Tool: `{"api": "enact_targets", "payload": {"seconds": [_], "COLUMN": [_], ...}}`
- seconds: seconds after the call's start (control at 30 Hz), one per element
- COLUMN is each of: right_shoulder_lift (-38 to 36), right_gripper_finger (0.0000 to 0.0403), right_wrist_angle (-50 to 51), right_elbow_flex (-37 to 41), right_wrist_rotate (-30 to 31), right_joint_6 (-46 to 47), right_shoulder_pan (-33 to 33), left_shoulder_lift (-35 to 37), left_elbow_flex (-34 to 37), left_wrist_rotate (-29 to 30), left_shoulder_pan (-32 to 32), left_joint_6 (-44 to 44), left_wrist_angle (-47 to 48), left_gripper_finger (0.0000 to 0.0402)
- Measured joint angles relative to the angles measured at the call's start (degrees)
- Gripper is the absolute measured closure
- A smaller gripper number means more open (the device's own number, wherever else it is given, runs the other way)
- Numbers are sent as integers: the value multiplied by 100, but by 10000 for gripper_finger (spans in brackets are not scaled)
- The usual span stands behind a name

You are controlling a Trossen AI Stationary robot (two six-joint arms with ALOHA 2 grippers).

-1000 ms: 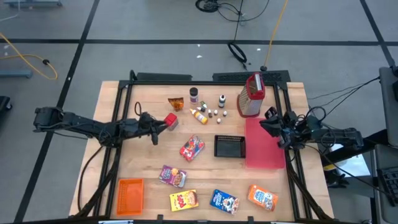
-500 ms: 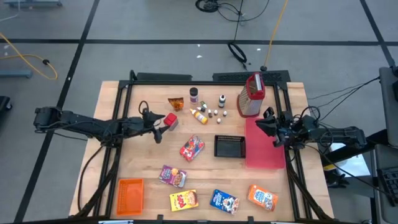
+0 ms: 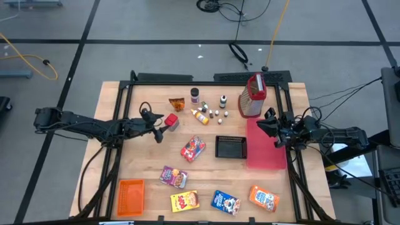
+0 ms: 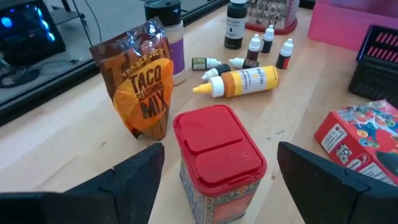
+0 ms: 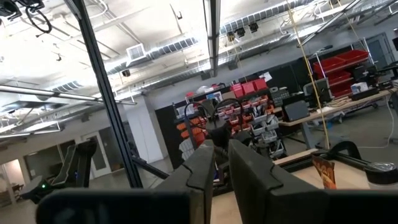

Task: Pick & Place Kitchen Items
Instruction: Put the red seasoning can into the black bin

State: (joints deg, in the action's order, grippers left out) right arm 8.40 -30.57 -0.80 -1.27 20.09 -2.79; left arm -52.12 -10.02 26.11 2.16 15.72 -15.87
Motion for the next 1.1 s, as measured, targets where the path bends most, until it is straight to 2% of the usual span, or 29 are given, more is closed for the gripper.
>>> {"api": "enact_targets", "payload": {"seconds": [0.43,0.67,0.83,1.1], "right_shoulder_lift": [0,0,0,0], "right_gripper_finger": [360,360,360,360], "right_wrist_angle": [4,23,22,22], "right_elbow_flex": [0,0,0,0], "right_wrist_rotate": [-1,-1,-1,-1], "right_joint_6": [-45,-45,-45,-45], "right_shoulder_pan": [0,0,0,0], "left_shoulder_lift": [0,-65,-448,-1334], "left_elbow_flex": [0,0,2,4], "left_wrist_rotate": [98,277,580,629], "left_shoulder_pan": [-19,-262,-388,-503], "left_joint_6": [539,599,786,849], "left_wrist_angle": [373,359,248,-631], "left_gripper_finger": [82,82,82,82]}}
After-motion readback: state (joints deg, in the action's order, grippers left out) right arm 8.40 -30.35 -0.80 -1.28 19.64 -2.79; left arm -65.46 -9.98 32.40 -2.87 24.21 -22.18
